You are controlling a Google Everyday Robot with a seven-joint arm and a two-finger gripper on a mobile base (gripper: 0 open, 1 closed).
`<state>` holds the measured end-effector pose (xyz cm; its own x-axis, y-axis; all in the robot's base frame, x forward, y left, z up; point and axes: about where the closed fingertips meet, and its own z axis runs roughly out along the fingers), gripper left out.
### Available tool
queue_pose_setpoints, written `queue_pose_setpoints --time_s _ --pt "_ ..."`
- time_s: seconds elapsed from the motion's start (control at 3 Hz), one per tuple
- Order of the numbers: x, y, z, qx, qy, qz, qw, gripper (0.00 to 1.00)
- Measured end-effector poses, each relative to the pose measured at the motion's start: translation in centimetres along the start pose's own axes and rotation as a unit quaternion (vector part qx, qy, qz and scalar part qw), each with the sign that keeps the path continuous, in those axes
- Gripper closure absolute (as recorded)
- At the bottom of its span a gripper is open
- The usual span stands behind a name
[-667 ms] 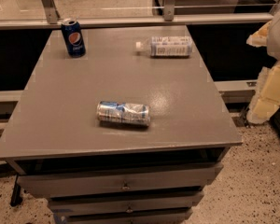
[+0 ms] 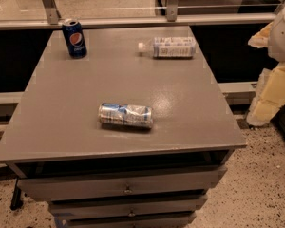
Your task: Move redbull can near pepsi can
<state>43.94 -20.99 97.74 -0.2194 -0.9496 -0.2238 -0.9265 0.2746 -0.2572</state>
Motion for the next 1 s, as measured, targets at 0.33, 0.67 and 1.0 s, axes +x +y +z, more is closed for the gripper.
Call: queue_pose_setpoints --time_s 0.33,0.67,1.0 --pt "-3.2 1.0 2.2 -0.014 -0.030 0.004 0.9994 0.00" --pt "-5.5 1.8 3.8 -0.025 -0.051 0.005 0.9984 0.00" --pt "-10.0 3.3 7.7 -0.044 -0.100 0.001 0.9940 0.00"
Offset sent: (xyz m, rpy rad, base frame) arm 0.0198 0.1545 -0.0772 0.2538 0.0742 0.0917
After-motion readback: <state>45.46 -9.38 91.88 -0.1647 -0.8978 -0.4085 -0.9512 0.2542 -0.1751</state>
